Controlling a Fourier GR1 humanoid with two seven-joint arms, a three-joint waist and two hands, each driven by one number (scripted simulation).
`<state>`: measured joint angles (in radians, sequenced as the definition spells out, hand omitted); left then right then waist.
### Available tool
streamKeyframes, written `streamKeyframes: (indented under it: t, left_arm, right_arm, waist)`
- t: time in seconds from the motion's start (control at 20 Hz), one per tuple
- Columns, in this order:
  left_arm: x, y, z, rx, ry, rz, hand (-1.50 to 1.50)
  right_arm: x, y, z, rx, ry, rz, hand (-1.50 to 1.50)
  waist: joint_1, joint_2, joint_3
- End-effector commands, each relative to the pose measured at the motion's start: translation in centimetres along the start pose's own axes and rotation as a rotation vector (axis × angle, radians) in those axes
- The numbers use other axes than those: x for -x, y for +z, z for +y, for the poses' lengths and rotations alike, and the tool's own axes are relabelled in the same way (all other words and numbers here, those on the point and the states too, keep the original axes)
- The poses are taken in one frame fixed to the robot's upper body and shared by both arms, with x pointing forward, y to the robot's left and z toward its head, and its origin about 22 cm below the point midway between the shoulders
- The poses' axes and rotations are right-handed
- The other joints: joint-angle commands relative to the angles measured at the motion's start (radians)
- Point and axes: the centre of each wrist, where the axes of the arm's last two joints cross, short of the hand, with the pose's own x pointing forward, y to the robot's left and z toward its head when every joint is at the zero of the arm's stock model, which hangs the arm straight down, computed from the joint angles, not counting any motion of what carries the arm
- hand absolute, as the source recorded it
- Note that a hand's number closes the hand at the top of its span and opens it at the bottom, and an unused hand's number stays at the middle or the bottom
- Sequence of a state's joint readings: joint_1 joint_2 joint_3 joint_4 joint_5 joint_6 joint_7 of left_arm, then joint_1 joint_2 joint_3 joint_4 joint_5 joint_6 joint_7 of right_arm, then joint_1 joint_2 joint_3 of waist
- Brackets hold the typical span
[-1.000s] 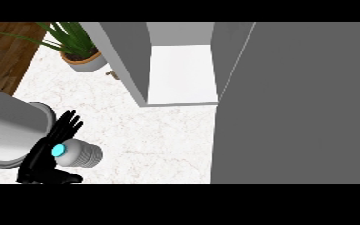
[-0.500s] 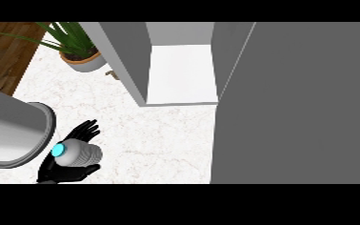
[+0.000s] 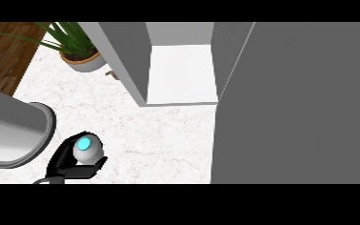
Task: Pick up the bottled water, place it into the cabinet and close the cabinet
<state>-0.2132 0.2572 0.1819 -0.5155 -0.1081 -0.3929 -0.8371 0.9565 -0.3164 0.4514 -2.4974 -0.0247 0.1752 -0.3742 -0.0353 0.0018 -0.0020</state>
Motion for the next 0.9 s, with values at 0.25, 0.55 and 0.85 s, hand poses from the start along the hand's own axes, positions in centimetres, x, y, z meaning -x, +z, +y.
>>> streamKeyframes:
  t: [0.25, 0.55, 0.85]
  left_arm:
    - [2.1, -2.8, -8.0, -0.085, -0.100, -0.171, 1.50]
    - [1.5, -4.3, -10.0, -0.090, -0.037, -0.232, 1.50]
    - [-0.4, -7.7, -12.6, -0.004, 0.011, -0.235, 1.50]
  right_arm:
    - [-3.2, -0.4, 0.2, 0.025, 0.042, -0.018, -1.50]
    - [-2.6, 0.0, 1.1, 0.018, 0.025, -0.029, -1.50]
    - [-3.9, -0.5, 0.6, 0.014, 0.031, -0.029, -1.50]
  waist:
    - [0.013, 0.000, -0.001]
    - [0.010, -0.006, 0.000]
    - [0.019, -0.004, 0.001]
